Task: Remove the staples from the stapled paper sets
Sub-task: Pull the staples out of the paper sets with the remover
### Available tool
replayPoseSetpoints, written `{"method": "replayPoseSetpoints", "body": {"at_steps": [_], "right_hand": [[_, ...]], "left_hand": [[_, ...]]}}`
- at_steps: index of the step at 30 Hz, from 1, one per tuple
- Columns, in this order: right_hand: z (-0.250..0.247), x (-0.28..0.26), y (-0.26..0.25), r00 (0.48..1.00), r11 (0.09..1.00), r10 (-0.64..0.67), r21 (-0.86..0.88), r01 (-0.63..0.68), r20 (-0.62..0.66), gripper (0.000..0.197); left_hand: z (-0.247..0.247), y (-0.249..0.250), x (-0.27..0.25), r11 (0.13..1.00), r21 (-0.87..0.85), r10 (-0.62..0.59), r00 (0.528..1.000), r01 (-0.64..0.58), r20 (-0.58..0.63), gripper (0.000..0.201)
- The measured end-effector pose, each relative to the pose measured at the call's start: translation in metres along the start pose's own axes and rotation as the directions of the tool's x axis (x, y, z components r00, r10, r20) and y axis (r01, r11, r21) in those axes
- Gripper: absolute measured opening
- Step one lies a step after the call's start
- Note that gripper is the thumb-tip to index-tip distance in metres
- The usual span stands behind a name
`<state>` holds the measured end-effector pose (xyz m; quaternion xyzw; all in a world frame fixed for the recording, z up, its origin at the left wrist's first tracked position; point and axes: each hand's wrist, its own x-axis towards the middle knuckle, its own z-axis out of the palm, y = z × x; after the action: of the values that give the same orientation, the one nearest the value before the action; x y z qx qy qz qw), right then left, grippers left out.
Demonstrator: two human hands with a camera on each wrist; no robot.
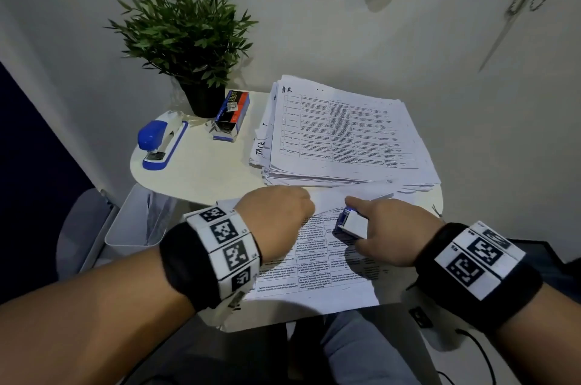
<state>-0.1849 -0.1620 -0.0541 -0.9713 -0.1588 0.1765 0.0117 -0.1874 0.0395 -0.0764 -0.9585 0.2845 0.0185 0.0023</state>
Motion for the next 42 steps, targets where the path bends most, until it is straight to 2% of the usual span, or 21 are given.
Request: {"method": "replayPoseSetpoints", "body": {"at_steps": [3, 4, 6, 8, 10, 11, 13, 14, 15, 16, 17, 19, 22, 25, 30, 33, 35, 39, 42], "right_hand": [[0.003, 0.003, 0.001, 1.000, 1.000, 0.004, -0.011, -0.004, -0.010, 0.079], [0.004, 0.004, 0.002, 1.000, 1.000, 0.004, 0.014, -0.004, -0.003, 0.078], [0.002, 0.003, 0.006, 0.999, 0.991, -0.007, 0.131, 0.012, -0.039, 0.070], [-0.005, 0.000, 0.011, 0.975, 0.932, 0.004, 0.356, 0.076, -0.221, 0.050], [-0.018, -0.001, 0.012, 0.887, 0.789, 0.140, 0.591, 0.168, -0.439, 0.038], [-0.025, 0.000, 0.012, 0.813, 0.708, 0.239, 0.668, 0.229, -0.531, 0.041], [-0.045, 0.001, 0.010, 0.618, 0.558, 0.406, 0.718, 0.417, -0.674, 0.047], [-0.055, 0.002, 0.007, 0.542, 0.498, 0.461, 0.710, 0.497, -0.703, 0.045], [-0.063, 0.003, 0.003, 0.508, 0.463, 0.483, 0.700, 0.543, -0.713, 0.043], [-0.067, 0.006, -0.001, 0.507, 0.463, 0.477, 0.695, 0.550, -0.718, 0.042], [-0.070, 0.009, -0.006, 0.532, 0.489, 0.452, 0.698, 0.523, -0.716, 0.045], [-0.068, 0.016, -0.013, 0.620, 0.574, 0.387, 0.704, 0.418, -0.683, 0.049], [-0.055, 0.022, -0.018, 0.702, 0.742, 0.230, 0.588, 0.322, -0.674, 0.043], [-0.045, 0.021, -0.017, 0.742, 0.778, 0.196, 0.562, 0.280, -0.641, 0.050], [-0.042, 0.022, -0.012, 0.691, 0.699, 0.276, 0.633, 0.333, -0.668, 0.041], [-0.043, 0.024, -0.009, 0.656, 0.679, 0.295, 0.636, 0.367, -0.694, 0.058], [-0.043, 0.024, -0.009, 0.634, 0.673, 0.295, 0.627, 0.393, -0.715, 0.065], [-0.043, 0.023, -0.017, 0.602, 0.631, 0.309, 0.632, 0.449, -0.736, 0.057], [-0.043, 0.019, -0.024, 0.584, 0.602, 0.322, 0.637, 0.482, -0.746, 0.043]], "left_hand": [[0.002, 0.014, 0.011, 0.994, -0.039, -0.095, 0.994, 0.097, 0.061, 0.071], [0.001, 0.017, 0.015, 0.992, -0.029, -0.119, 0.989, 0.121, 0.083, 0.075], [-0.001, 0.020, 0.022, 0.986, -0.048, -0.154, 0.986, 0.157, 0.057, 0.063], [-0.007, 0.019, 0.024, 0.982, -0.081, -0.174, 0.983, 0.169, -0.057, 0.034], [-0.013, 0.016, 0.023, 0.981, -0.072, -0.190, 0.973, 0.182, -0.128, 0.021], [-0.015, 0.015, 0.022, 0.981, -0.070, -0.187, 0.973, 0.179, -0.135, 0.018], [-0.022, 0.014, 0.022, 0.982, -0.096, -0.176, 0.977, 0.165, -0.121, 0.014], [-0.026, 0.014, 0.021, 0.980, -0.117, -0.171, 0.980, 0.158, -0.103, 0.017], [-0.030, 0.015, 0.022, 0.979, -0.133, -0.164, 0.984, 0.153, -0.076, 0.021], [-0.034, 0.015, 0.021, 0.978, -0.143, -0.158, 0.986, 0.149, -0.052, 0.022], [-0.039, 0.016, 0.021, 0.977, -0.155, -0.154, 0.987, 0.146, -0.041, 0.021], [-0.047, 0.017, 0.021, 0.975, -0.168, -0.150, 0.988, 0.143, -0.033, 0.025], [-0.059, 0.013, 0.022, 0.968, -0.201, -0.154, 0.988, 0.152, 0.009, 0.030], [-0.066, 0.008, 0.021, 0.963, -0.213, -0.157, 0.986, 0.165, 0.057, 0.032], [-0.071, 0.006, 0.020, 0.968, -0.212, -0.118, 0.988, 0.138, 0.102, 0.040], [-0.073, 0.008, 0.019, 0.964, -0.232, -0.114, 0.991, 0.127, 0.068, 0.037], [-0.077, 0.012, 0.018, 0.958, -0.259, -0.122, 0.992, 0.121, 0.016, 0.021], [-0.081, 0.028, 0.021, 0.929, -0.353, -0.149, 0.986, 0.112, -0.079, 0.046], [-0.082, 0.036, 0.023, 0.896, -0.423, -0.213, 0.967, 0.138, -0.136, 0.040]]}}
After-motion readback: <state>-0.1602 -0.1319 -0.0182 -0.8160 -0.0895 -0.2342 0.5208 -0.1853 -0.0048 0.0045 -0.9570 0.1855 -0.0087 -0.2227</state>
